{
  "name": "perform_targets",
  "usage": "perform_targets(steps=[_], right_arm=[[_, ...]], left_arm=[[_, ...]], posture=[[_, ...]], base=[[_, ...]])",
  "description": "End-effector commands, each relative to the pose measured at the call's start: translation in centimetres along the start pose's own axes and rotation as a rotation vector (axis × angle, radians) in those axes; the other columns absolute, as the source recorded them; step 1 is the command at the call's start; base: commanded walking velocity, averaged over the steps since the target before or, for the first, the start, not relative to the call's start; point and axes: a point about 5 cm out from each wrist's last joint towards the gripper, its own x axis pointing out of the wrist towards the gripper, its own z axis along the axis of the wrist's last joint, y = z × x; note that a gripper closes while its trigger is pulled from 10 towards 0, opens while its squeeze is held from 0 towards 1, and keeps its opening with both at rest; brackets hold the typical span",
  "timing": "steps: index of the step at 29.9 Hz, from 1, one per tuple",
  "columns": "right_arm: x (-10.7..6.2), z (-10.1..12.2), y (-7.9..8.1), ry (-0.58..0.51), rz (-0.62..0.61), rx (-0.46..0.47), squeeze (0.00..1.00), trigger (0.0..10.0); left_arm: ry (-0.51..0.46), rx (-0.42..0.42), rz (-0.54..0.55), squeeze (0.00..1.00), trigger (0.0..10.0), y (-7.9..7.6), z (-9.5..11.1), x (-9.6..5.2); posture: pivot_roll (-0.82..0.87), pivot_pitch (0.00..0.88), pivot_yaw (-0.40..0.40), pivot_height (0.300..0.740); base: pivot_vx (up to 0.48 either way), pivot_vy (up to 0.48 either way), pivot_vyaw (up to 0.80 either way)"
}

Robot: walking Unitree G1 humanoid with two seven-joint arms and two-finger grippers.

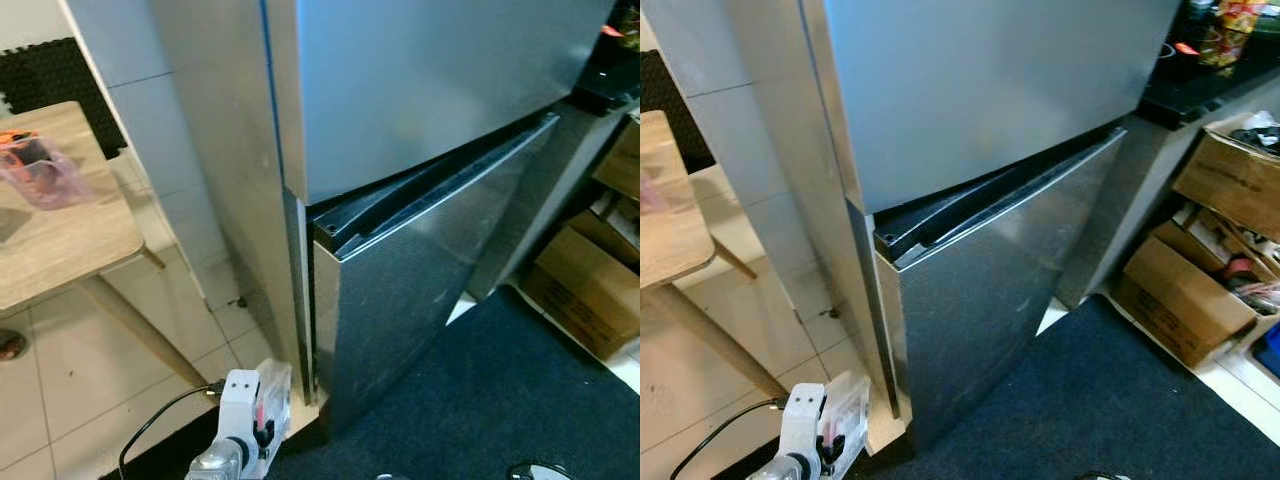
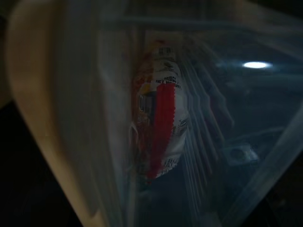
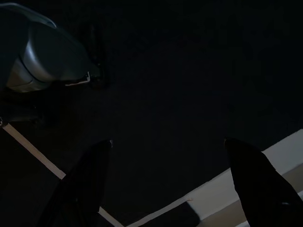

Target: Restocking fridge

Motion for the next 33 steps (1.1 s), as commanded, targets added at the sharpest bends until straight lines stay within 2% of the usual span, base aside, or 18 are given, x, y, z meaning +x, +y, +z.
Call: perform_targets(steps=[1,2,4,5,8,9,10,11,12,13,14,18,19,20,22,23,26,33], right_arm=[[0.0,-0.9,0.1,0.03,-0.005,-0.009,0.0,10.0],[0.0,-1.0,0.1,0.034,-0.007,-0.015,0.0,10.0],[0.0,-1.0,0.1,0.034,-0.007,-0.015,0.0,10.0],[0.0,-1.0,0.1,0.038,-0.008,-0.02,0.0,10.0],[0.0,-1.0,0.1,0.038,-0.008,-0.02,0.0,10.0],[0.0,-1.1,0.2,0.044,-0.009,-0.029,0.0,10.0],[0.0,-1.1,0.2,0.044,-0.009,-0.029,0.0,10.0],[0.0,-1.2,0.2,0.05,-0.009,-0.038,0.0,10.0],[0.0,-1.2,0.2,0.05,-0.009,-0.038,0.0,10.0],[0.0,-1.3,0.3,0.055,-0.011,-0.045,0.0,10.0],[0.0,-1.3,0.3,0.055,-0.011,-0.045,0.0,10.0],[0.0,-1.3,0.3,0.058,-0.013,-0.05,0.0,10.0],[0.0,-1.4,0.4,0.06,-0.014,-0.051,0.0,10.0],[0.0,-1.4,0.4,0.06,-0.014,-0.051,0.0,10.0],[0.0,-1.5,0.4,0.064,-0.017,-0.054,0.0,10.0],[0.0,-1.5,0.4,0.064,-0.017,-0.054,0.0,10.0],[0.0,-1.7,0.5,0.073,-0.017,-0.074,0.0,10.0],[0.1,-1.7,0.6,0.082,-0.014,-0.093,0.0,10.0]], left_arm=[[-0.097,-0.04,-0.057,0.0,10.0,-0.9,1.9,0.4],[-0.13,-0.073,-0.109,0.0,10.0,-1.4,2.7,0.6],[-0.13,-0.073,-0.109,0.0,10.0,-1.4,2.7,0.6],[-0.151,-0.09,-0.161,0.0,10.0,-1.9,3.3,0.7],[-0.151,-0.09,-0.161,0.0,10.0,-1.9,3.3,0.7],[-0.167,-0.114,-0.256,0.0,10.0,-2.8,4.0,0.9],[-0.167,-0.114,-0.256,0.0,10.0,-2.8,4.0,0.9],[-0.163,-0.111,-0.358,0.0,10.0,-3.8,4.5,1.0],[-0.163,-0.111,-0.358,0.0,10.0,-3.8,4.5,1.0],[-0.132,-0.081,-0.458,0.0,10.0,-4.7,4.3,0.9],[-0.132,-0.081,-0.458,0.0,10.0,-4.7,4.3,0.9],[-0.067,-0.033,-0.584,0.0,10.0,-5.9,3.5,0.8],[-0.029,-0.014,-0.662,0.0,10.0,-6.6,2.9,0.6],[-0.029,-0.014,-0.662,0.0,10.0,-6.6,2.9,0.6],[0.023,0.02,-0.779,0.0,10.0,-7.9,2.0,0.3],[0.023,0.02,-0.779,0.0,10.0,-7.9,2.0,0.3],[0.033,0.031,-0.865,0.0,10.0,-9.3,1.7,0.2],[0.035,0.029,-0.92,0.0,10.0,-10.2,1.8,0.1]], posture=[[-0.1,0.056,0.009,0.74],[-0.1,0.058,0.008,0.74],[-0.1,0.058,0.008,0.74],[-0.1,0.059,0.007,0.74],[-0.1,0.059,0.007,0.74],[-0.1,0.06,0.009,0.74],[-0.1,0.06,0.009,0.74],[-0.1,0.059,0.012,0.74],[-0.1,0.059,0.012,0.74],[-0.11,0.059,0.015,0.74],[-0.11,0.059,0.015,0.74],[-0.11,0.06,0.022,0.74],[-0.11,0.06,0.022,0.74],[-0.11,0.06,0.022,0.74],[-0.11,0.062,0.022,0.74],[-0.11,0.062,0.022,0.74],[-0.11,0.061,0.017,0.74],[-0.11,0.059,0.016,0.74]], base=[[0.0,0.0,0.0],[0.0,0.0,0.0],[0.0,0.0,0.0],[0.0,0.0,0.0],[0.0,0.0,0.0],[0.0,0.0,0.0],[0.0,0.0,0.0],[0.0,0.0,0.0],[0.0,0.0,0.0],[0.0,0.0,0.0],[0.0,0.0,0.0],[0.0,0.0,0.0],[0.0,0.0,0.0],[0.0,0.0,0.0],[0.0,0.0,0.0],[0.0,0.0,0.0],[0.0,0.0,0.0],[0.0,0.0,0.0]])
